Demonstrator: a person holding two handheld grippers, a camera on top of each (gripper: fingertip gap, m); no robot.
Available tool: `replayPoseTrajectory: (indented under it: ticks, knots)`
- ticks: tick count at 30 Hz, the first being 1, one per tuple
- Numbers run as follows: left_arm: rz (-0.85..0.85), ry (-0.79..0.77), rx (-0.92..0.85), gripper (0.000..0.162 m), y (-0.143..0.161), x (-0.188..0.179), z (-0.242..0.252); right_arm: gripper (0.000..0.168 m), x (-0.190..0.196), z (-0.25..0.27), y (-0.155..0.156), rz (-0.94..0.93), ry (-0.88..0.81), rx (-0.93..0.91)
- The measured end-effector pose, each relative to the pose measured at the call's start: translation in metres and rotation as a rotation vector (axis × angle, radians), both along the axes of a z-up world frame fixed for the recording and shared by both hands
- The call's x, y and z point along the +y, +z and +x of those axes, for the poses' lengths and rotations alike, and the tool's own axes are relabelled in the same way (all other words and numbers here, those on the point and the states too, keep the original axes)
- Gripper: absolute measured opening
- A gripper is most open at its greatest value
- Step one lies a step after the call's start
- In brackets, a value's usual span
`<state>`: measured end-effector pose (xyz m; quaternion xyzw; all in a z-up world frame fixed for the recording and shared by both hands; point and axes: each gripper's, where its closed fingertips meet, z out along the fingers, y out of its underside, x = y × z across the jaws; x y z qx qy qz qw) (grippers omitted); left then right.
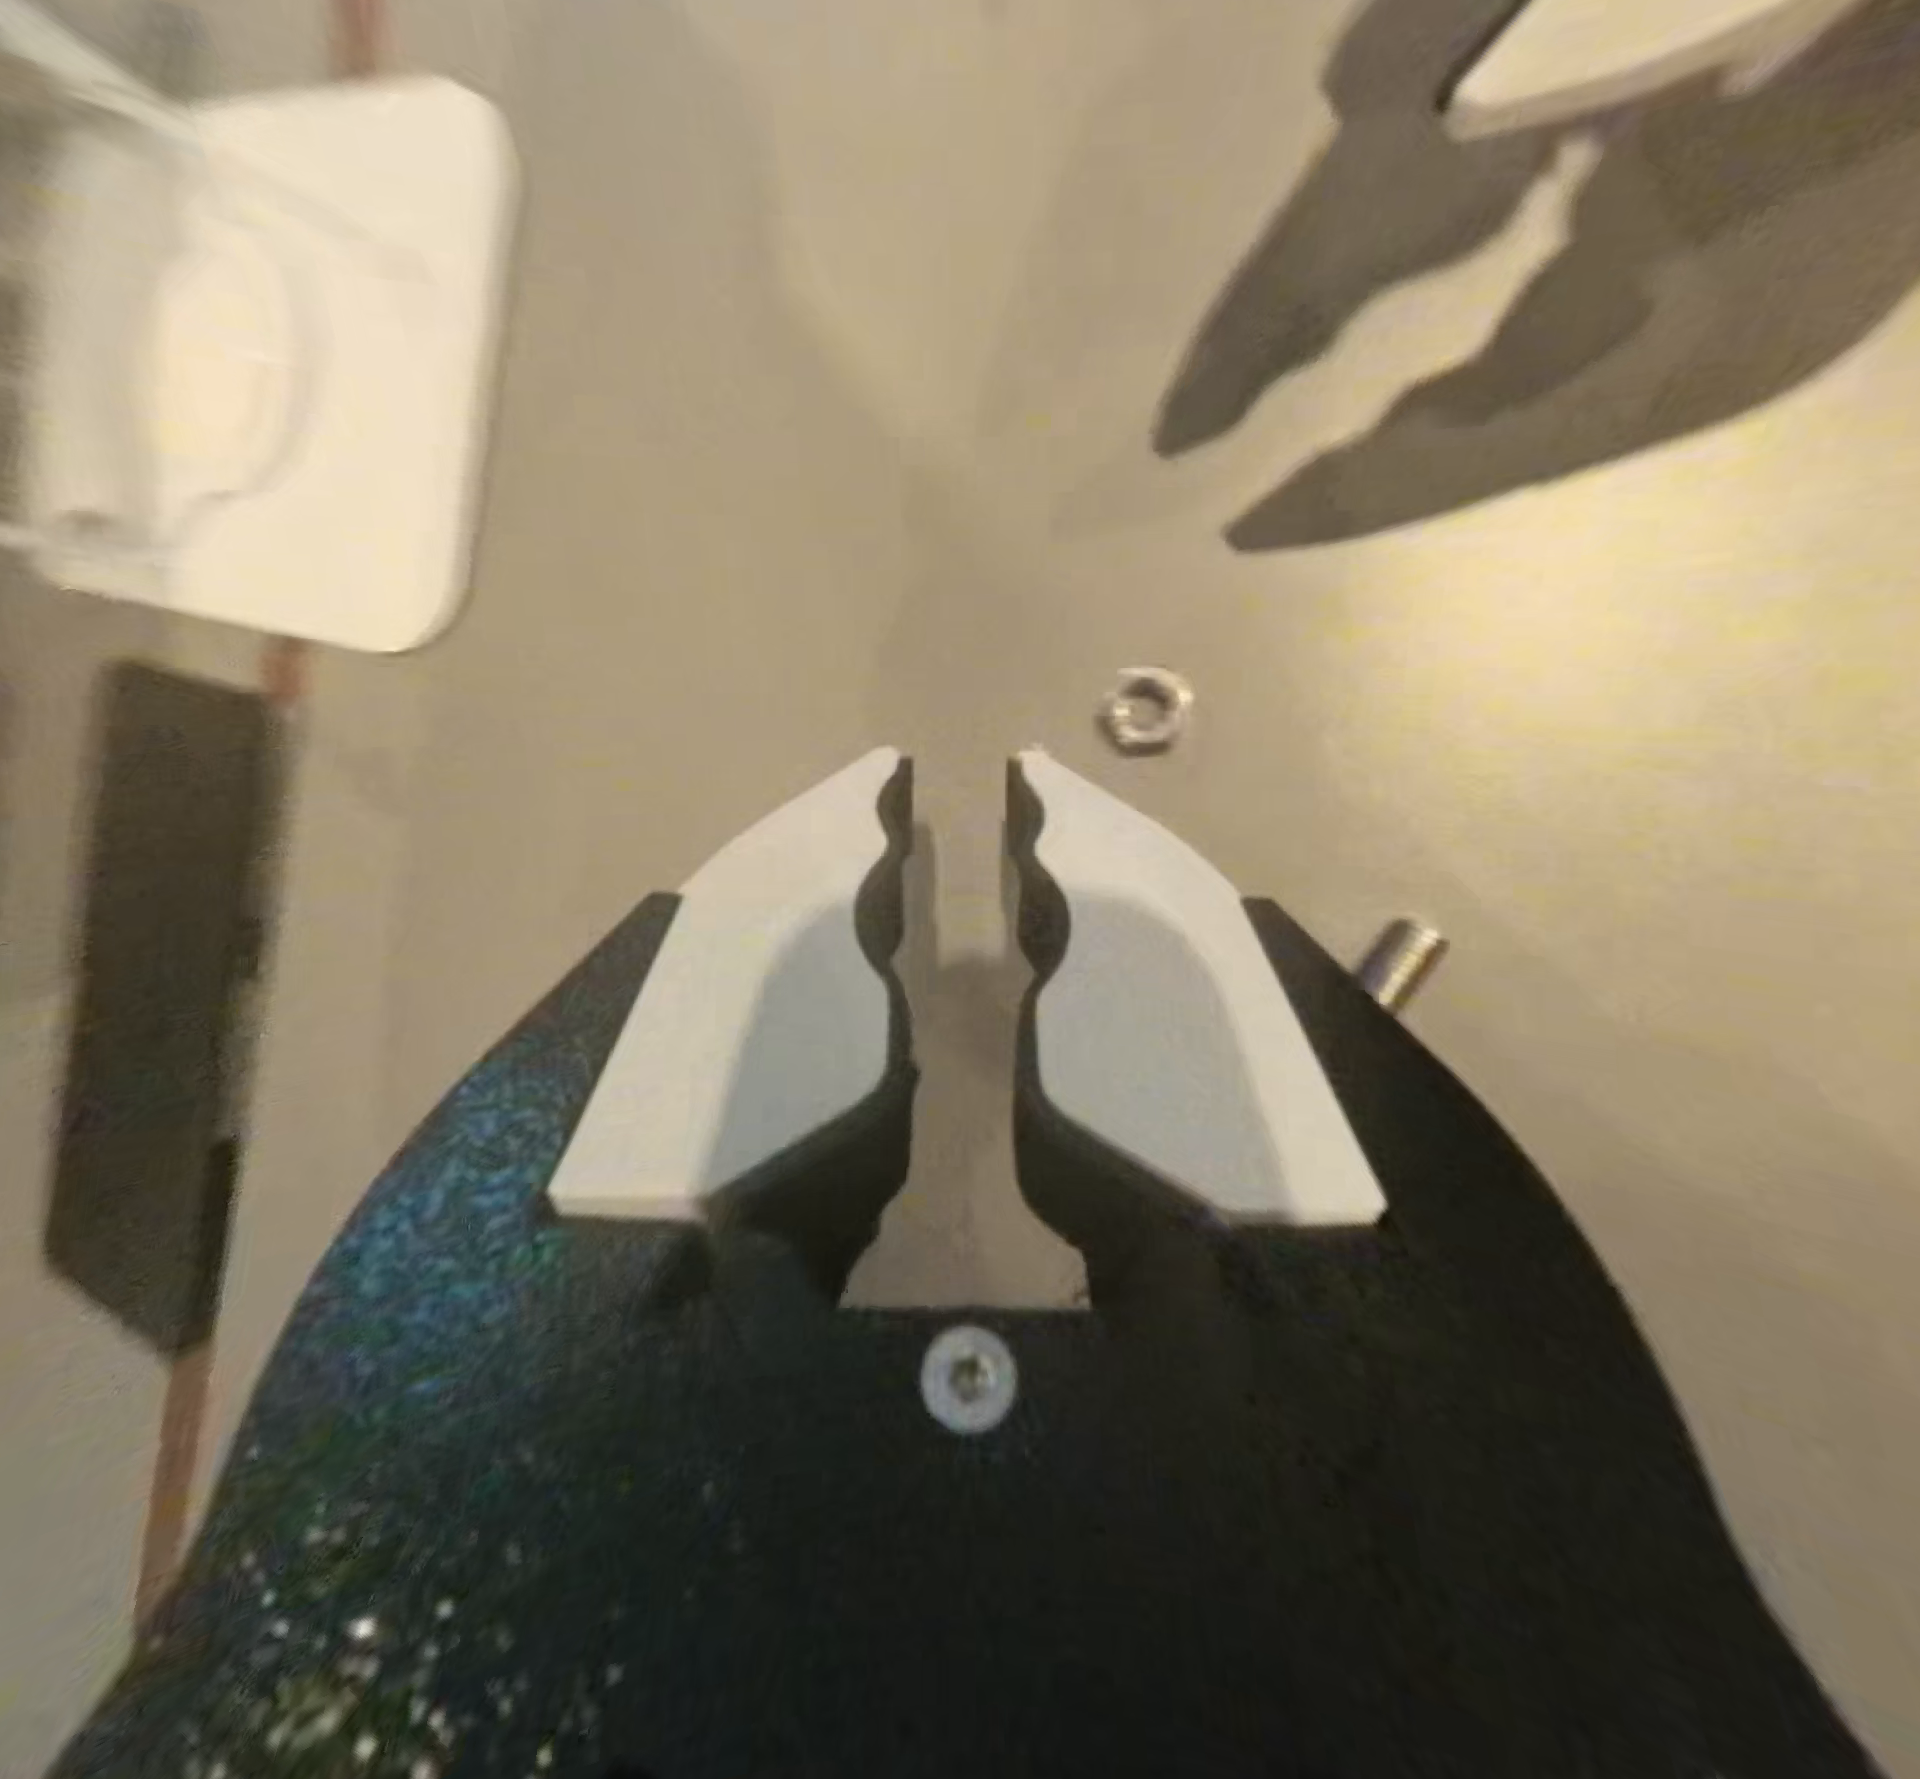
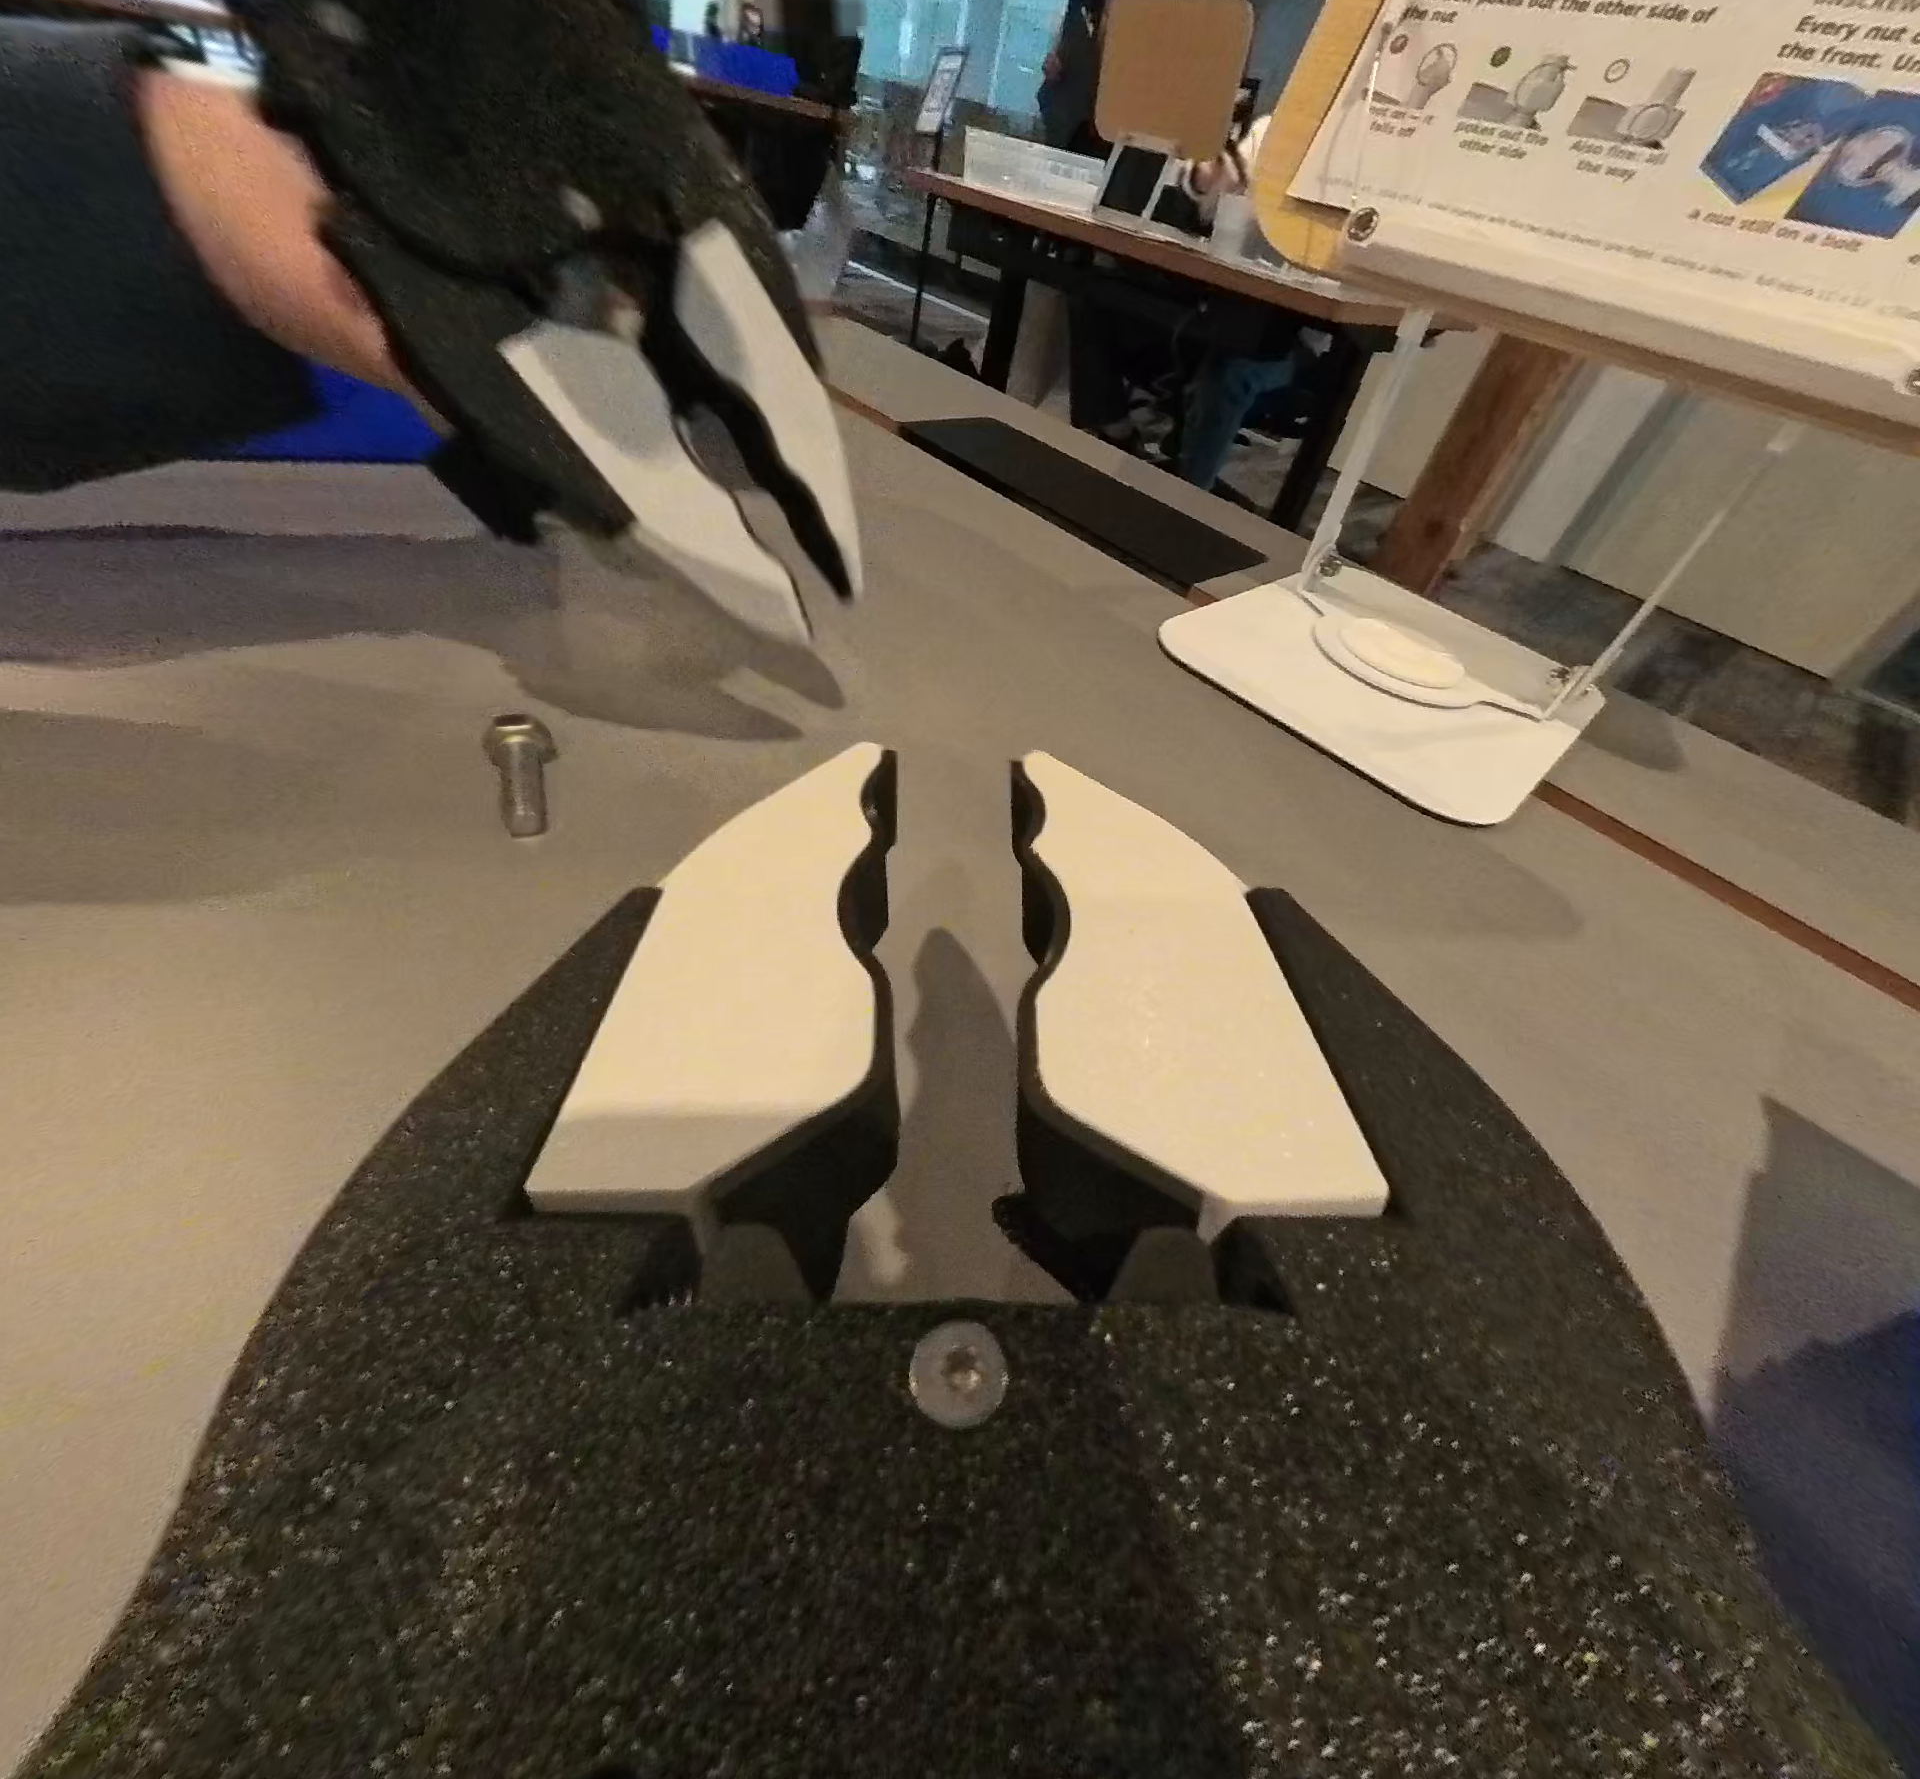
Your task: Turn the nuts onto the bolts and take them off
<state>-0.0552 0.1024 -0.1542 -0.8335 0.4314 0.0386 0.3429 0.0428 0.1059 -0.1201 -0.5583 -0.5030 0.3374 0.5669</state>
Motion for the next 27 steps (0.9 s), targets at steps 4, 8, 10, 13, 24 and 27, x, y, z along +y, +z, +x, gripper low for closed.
replayPoseTrajectory:
  ticks: [4, 8, 10, 13, 24, 27]
  knots:
    - [0.401, 0.168, -0.189, 0.02, 0.04, -0.011, -0.026, 0.021, 0.007, -0.004, 0.001, 0.019, -0.047, -0.005]
    - [0.62, 0.216, -0.22, 0.023, 0.045, -0.04, -0.036, 0.021, 0.008, -0.016, 0.008, 0.015, -0.081, 0.03]
    - [0.681, 0.198, -0.262, 0.023, 0.046, -0.053, -0.03, 0.021, 0.006, -0.024, 0.008, 0.009, -0.089, 0.037]
    - [0.717, 0.183, -0.387, 0.026, 0.048, -0.068, -0.02, 0.02, 0.003, -0.035, 0.006, 0.016, -0.104, 0.027]
    - [0.672, 0.202, -0.492, 0.043, 0.039, -0.067, -0.032, 0.017, -0.027, -0.065, 0.002, 0.008, 0.043, 0.003]
    - [0.672, 0.207, -0.489, 0.043, 0.04, -0.067, -0.034, 0.016, -0.055, -0.066, -0.015, 0.012, 0.211, -0.122]
